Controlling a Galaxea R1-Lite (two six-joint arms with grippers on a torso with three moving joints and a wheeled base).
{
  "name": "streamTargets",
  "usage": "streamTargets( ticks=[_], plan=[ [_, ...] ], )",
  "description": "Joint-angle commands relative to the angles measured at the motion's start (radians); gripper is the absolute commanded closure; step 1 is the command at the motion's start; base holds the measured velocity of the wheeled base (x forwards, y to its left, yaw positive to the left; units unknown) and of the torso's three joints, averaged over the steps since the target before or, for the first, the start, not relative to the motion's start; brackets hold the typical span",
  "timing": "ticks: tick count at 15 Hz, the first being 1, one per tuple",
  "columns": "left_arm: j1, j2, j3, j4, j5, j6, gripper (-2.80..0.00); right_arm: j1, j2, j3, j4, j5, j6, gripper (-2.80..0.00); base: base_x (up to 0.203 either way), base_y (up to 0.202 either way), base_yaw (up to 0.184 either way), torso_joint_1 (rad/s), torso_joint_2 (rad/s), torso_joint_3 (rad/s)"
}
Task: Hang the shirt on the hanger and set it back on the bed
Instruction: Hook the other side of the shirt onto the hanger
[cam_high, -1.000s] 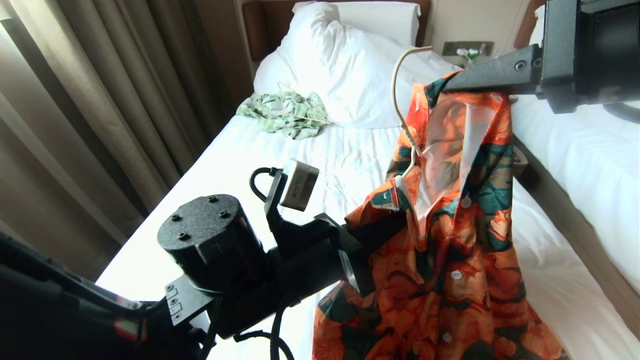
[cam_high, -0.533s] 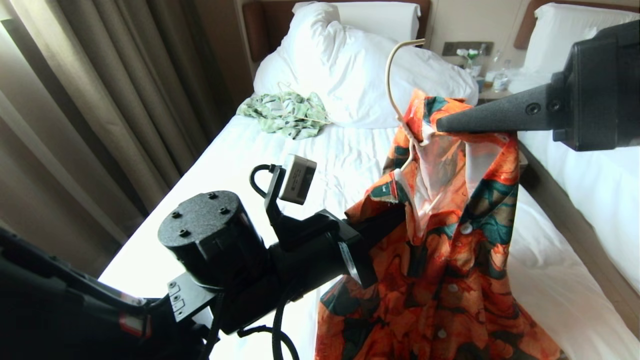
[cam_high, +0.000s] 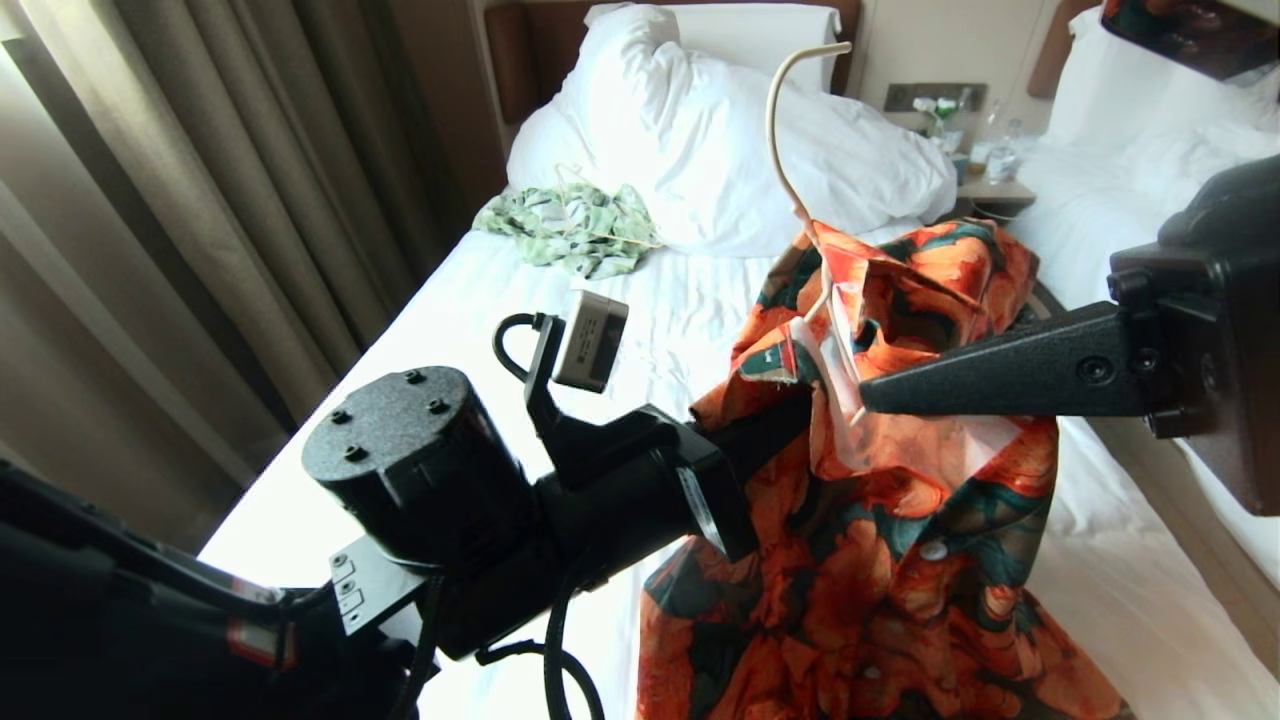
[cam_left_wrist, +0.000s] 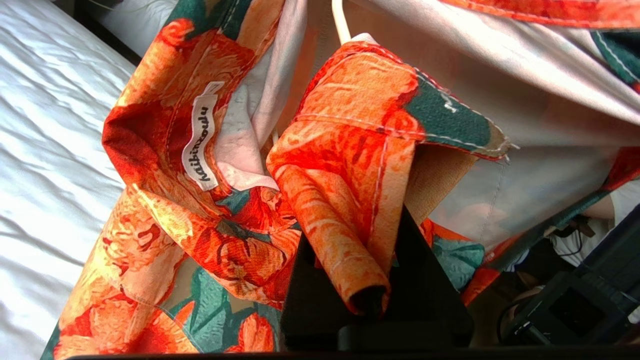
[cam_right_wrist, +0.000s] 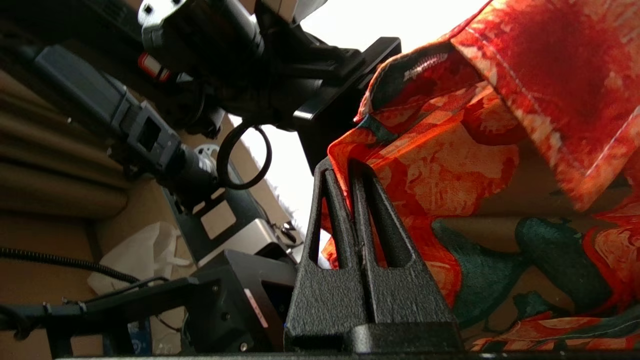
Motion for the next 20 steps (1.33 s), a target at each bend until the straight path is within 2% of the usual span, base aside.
streamTargets(
  ticks=[1, 7, 8, 16, 18, 19, 20],
  plan=[
    [0.001, -0.001, -0.004, -0.008, 0.001, -0.002, 0.00, 0.013, 0.001, 0.002, 0.024, 0.002, -0.015, 0.00, 0.000, 0.000, 0.000, 0.000, 0.00, 0.000],
    [0.000, -0.014, -0.007, -0.008, 0.003, 0.001, 0.00, 0.011, -0.012, 0.010, 0.039, -0.010, -0.043, 0.00, 0.000, 0.000, 0.000, 0.000, 0.00, 0.000],
    [0.001, -0.018, -0.010, -0.008, 0.003, 0.001, 0.00, 0.011, -0.012, 0.011, 0.039, -0.009, -0.048, -2.80, 0.000, 0.000, 0.000, 0.000, 0.00, 0.000],
    [0.006, -0.047, -0.021, -0.007, 0.008, 0.002, 0.00, 0.011, -0.077, 0.000, 0.112, -0.025, -0.049, -2.80, 0.000, 0.000, 0.000, 0.000, 0.00, 0.000],
    [0.001, -0.044, -0.020, 0.006, 0.009, 0.004, 0.00, 0.011, -0.065, -0.063, 0.124, -0.144, -0.067, -2.80, 0.000, 0.000, 0.000, 0.000, 0.00, 0.000],
    [0.000, -0.044, -0.023, 0.022, 0.008, 0.004, 0.00, 0.011, -0.052, -0.105, 0.126, -0.174, -0.083, 0.00, 0.000, 0.000, 0.000, 0.000, 0.00, 0.000],
    [0.000, -0.044, -0.026, 0.030, 0.008, 0.005, 0.00, 0.012, -0.039, -0.144, 0.129, -0.184, -0.094, 0.00, 0.000, 0.000, 0.000, 0.000, 0.00, 0.000]
  ],
)
